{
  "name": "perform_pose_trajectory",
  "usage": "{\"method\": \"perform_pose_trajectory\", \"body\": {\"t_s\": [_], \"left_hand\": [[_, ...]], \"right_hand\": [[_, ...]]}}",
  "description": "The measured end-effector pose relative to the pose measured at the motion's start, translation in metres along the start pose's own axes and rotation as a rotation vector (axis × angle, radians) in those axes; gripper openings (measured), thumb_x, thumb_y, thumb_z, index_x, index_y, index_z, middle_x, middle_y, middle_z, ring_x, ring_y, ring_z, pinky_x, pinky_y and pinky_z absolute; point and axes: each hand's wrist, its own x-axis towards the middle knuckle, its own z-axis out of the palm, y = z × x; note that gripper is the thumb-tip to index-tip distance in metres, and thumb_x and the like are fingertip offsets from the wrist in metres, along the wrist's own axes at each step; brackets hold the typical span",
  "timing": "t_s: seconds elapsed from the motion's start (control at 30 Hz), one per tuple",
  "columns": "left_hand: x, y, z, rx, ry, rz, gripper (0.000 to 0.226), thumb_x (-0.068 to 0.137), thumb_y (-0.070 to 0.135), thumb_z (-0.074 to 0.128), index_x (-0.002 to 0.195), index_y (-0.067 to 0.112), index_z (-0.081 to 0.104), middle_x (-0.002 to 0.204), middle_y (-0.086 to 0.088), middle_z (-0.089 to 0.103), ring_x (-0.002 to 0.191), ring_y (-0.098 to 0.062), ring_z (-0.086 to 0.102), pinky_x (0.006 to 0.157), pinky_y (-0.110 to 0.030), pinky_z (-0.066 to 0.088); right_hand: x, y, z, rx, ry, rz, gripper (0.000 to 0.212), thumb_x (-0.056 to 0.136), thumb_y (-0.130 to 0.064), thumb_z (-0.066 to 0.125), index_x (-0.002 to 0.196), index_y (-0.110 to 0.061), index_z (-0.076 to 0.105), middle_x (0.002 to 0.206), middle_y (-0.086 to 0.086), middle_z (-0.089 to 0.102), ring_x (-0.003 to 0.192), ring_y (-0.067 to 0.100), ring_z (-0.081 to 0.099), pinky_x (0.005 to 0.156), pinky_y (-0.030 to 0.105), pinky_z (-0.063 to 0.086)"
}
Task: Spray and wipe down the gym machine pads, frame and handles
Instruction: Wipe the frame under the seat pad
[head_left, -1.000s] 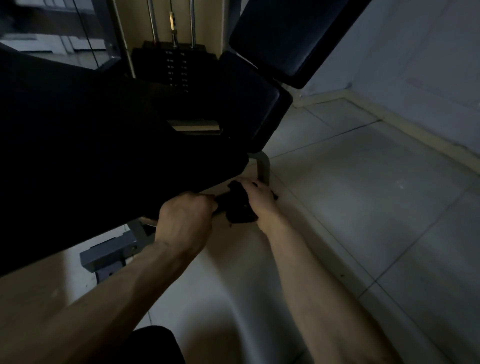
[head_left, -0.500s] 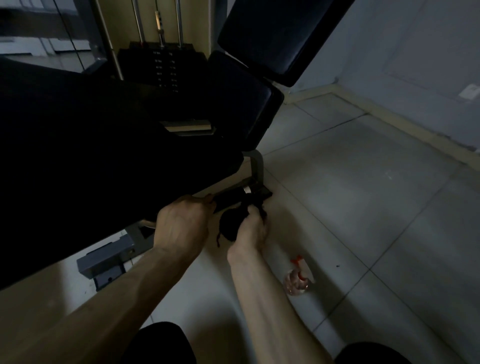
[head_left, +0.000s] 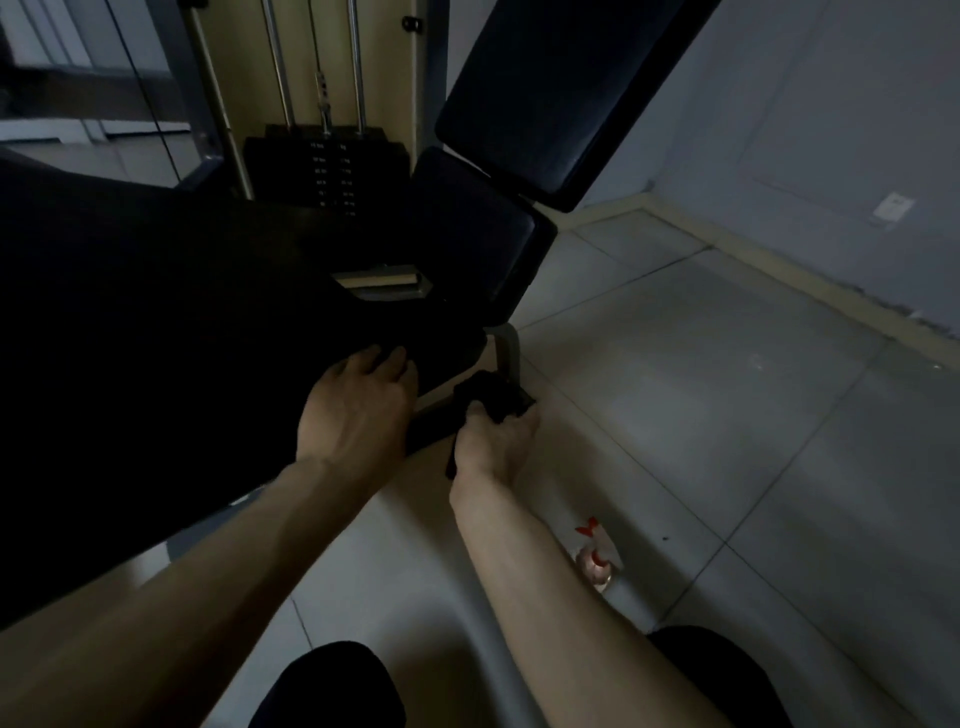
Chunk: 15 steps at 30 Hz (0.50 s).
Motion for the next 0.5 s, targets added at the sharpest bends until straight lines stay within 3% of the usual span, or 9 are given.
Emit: {"method": "perform_pose_trajectory", "body": {"t_s": [0.07,0.13,0.2,0.27,0.33,0.43,0.5], "left_hand": [[0.001,0.002,0.002,0.047,-0.047,-0.004,0.070,0.102,0.038,0.056,0.161,0.020,0.023,0.169,-0.001,0.022,0.154,-0.026,0.023,0.122,-0.040,0.026],[-0.002,0.002,0.003,0.051,-0.080,0.013,0.078,0.101,0.043,0.057,0.163,0.019,0.017,0.171,-0.004,0.016,0.156,-0.027,0.018,0.125,-0.041,0.020],[-0.008,0.001,0.005,0.068,-0.079,0.040,0.076,0.100,0.047,0.057,0.161,0.020,0.022,0.171,-0.009,0.015,0.157,-0.030,0.016,0.127,-0.045,0.018],[-0.021,-0.003,0.009,0.010,0.012,0.113,0.050,0.098,0.034,0.058,0.146,0.019,0.054,0.163,-0.013,0.036,0.151,-0.035,0.032,0.123,-0.049,0.028],[-0.040,-0.006,0.022,-0.051,0.121,0.229,0.034,0.090,0.018,0.065,0.123,0.013,0.074,0.143,-0.013,0.061,0.135,-0.036,0.053,0.116,-0.050,0.039],[-0.065,-0.017,0.047,-0.056,0.182,0.335,0.041,0.079,0.005,0.081,0.120,0.005,0.074,0.135,-0.013,0.066,0.126,-0.032,0.061,0.107,-0.046,0.050],[-0.074,-0.027,0.056,-0.091,0.137,0.278,0.052,0.072,0.002,0.087,0.122,0.004,0.073,0.137,-0.013,0.065,0.123,-0.032,0.064,0.094,-0.044,0.059]], "right_hand": [[0.006,0.007,0.016,-0.002,-0.010,0.057,0.089,0.089,-0.030,0.080,0.160,-0.024,0.027,0.145,0.005,0.058,0.124,0.028,0.063,0.102,0.049,0.056],[0.010,0.010,0.033,0.040,-0.053,0.227,0.096,0.075,-0.049,0.089,0.153,-0.024,0.039,0.135,0.006,0.066,0.114,0.030,0.069,0.091,0.050,0.061],[0.011,0.005,0.046,0.101,-0.213,0.306,0.070,0.091,-0.052,0.073,0.146,-0.018,0.047,0.134,0.002,0.065,0.117,0.027,0.068,0.087,0.039,0.061],[0.011,-0.002,0.050,0.171,-0.164,0.301,0.036,0.103,-0.036,0.061,0.128,-0.010,0.058,0.116,0.002,0.068,0.104,0.025,0.072,0.073,0.032,0.059],[0.022,-0.001,0.048,0.192,-0.003,0.355,0.026,0.095,-0.028,0.071,0.110,-0.008,0.064,0.098,0.009,0.072,0.084,0.030,0.073,0.065,0.035,0.060],[0.025,0.000,0.048,0.329,-0.074,0.439,0.035,0.080,-0.024,0.074,0.111,-0.009,0.065,0.101,0.013,0.074,0.086,0.037,0.073,0.070,0.048,0.063],[0.030,0.010,0.045,0.367,-0.122,0.425,0.025,0.080,-0.020,0.070,0.104,-0.012,0.066,0.091,0.006,0.068,0.081,0.030,0.070,0.072,0.044,0.061]]}}
